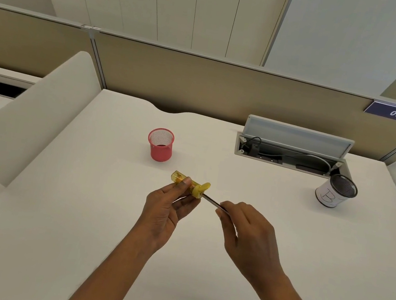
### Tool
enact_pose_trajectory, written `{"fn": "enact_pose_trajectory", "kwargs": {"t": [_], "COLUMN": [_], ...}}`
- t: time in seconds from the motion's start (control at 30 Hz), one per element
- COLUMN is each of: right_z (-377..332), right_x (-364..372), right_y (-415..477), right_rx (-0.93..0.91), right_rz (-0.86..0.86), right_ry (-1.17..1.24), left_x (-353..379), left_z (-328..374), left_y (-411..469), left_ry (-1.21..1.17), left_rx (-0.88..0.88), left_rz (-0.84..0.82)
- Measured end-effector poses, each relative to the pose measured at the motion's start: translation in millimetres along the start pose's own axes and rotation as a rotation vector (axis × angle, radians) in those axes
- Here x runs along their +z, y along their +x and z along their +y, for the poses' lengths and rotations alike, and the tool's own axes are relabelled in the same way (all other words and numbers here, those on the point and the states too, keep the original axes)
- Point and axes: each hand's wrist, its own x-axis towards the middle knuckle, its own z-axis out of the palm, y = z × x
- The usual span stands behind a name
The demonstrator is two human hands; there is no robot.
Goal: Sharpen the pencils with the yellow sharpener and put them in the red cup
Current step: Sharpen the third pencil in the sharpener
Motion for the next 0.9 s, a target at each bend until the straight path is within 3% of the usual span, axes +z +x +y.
{"fn": "enact_pose_trajectory", "kwargs": {"t": [0.27,0.43,0.5,0.6,0.67,0.7,0.77,0.83,0.9], "right_z": [3.5,1.7,-5.1,-16.2,-18.2,-18.7,-18.4,-17.1,-13.0], "right_x": [-0.9,0.1,0.8,-1.6,-5.4,-7.8,-8.9,-6.8,-4.7], "right_y": [2.7,4.7,6.9,14.9,22.1,25.0,26.8,23.3,18.5], "right_rx": [-0.215,-0.169,0.017,0.591,0.879,0.914,0.789,0.529,0.244], "right_rz": [0.017,-0.012,-0.046,-0.114,-0.239,-0.295,-0.315,-0.233,-0.186], "right_ry": [-0.286,-0.201,0.033,0.598,0.784,0.803,0.735,0.567,0.236], "left_x": [6.2,6.7,5.4,3.1,1.4,0.6,0.0,-0.4,0.2], "left_z": [0.2,2.4,2.2,-0.1,-2.4,-3.3,-4.4,-3.9,-2.2], "left_y": [-3.8,-5.1,-4.7,-4.6,-4.9,-5.3,-5.9,-6.2,-6.0], "left_ry": [-0.014,-0.013,-0.010,0.020,0.018,0.008,-0.019,-0.042,-0.054], "left_rx": [-0.013,-0.011,-0.003,0.011,0.014,0.017,0.029,0.040,0.044], "left_rz": [0.028,-0.011,-0.017,-0.009,0.005,0.013,0.032,0.046,0.057]}}
